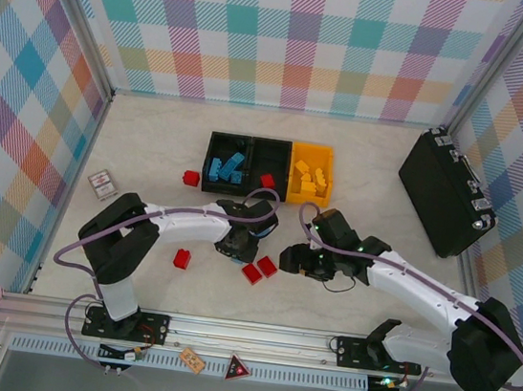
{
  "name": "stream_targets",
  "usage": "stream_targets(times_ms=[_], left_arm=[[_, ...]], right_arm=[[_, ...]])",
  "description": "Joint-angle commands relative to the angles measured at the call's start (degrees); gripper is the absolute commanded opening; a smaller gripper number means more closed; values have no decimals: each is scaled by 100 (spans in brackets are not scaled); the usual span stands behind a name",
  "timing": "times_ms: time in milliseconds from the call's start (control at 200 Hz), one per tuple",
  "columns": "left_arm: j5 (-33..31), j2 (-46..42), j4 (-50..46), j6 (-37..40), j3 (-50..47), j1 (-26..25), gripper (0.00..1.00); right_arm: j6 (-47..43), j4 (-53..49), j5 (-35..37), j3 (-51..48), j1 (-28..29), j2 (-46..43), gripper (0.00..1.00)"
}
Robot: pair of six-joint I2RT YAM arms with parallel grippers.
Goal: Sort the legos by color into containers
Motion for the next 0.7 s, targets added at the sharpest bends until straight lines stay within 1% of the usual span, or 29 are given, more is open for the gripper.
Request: stream_targets(times_ms=[0, 205, 370, 555, 695], left_arm=[[-206, -288, -212, -35, 27, -62, 24], [-409, -706, -468, -25, 124, -1, 23], [-490, -1005, -670, 36, 243, 213, 23], [-517, -1247, -734, 150, 493, 684, 23], [-508, -1230, -739, 294, 799, 1094, 23]], right_arm=[[65, 119, -102, -48, 57, 15, 64], [12, 149, -110, 148, 53, 48, 64], [-58, 196, -110, 435, 61, 183, 64], [-82, 312, -110, 731, 57, 374, 64], [-115, 330, -104, 954, 57, 502, 64]])
